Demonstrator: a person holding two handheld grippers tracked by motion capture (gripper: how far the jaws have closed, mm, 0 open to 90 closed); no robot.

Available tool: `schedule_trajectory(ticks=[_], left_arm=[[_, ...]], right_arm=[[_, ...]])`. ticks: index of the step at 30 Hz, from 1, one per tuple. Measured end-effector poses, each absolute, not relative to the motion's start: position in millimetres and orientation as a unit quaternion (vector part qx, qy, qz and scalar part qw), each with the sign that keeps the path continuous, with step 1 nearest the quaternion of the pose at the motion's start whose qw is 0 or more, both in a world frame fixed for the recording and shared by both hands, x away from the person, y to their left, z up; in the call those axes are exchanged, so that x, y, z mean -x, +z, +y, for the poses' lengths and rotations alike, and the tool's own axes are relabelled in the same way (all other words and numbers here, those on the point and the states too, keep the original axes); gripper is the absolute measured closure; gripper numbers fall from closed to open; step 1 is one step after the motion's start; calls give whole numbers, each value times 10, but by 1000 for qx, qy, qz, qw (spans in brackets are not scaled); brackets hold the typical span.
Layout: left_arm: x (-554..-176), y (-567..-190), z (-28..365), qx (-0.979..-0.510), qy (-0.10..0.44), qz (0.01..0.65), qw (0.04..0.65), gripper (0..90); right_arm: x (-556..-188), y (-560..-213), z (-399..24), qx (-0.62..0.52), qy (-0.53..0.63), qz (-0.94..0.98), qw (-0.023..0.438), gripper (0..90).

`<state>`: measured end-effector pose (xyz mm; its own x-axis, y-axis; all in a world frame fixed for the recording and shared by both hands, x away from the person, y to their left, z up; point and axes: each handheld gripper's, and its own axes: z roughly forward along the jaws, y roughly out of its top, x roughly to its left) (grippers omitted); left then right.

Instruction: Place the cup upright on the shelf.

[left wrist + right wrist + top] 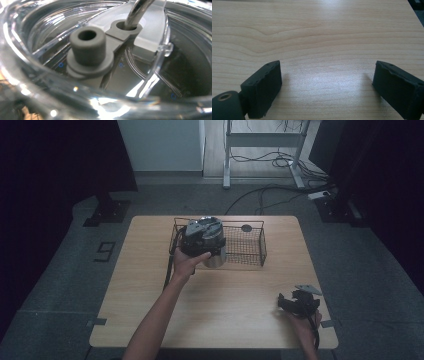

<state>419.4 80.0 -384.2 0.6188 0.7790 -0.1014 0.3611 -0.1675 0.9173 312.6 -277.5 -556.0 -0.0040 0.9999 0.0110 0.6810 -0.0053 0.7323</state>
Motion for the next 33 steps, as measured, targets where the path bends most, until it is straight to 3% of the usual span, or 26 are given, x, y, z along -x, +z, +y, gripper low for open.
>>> schedule_trajectory(ticks=[33], left_arm=[[-4618,-3775,746,-732,225,406,499,38]], right_arm=[[-3126,-5559,-2780,-649,286,647,279,90]])
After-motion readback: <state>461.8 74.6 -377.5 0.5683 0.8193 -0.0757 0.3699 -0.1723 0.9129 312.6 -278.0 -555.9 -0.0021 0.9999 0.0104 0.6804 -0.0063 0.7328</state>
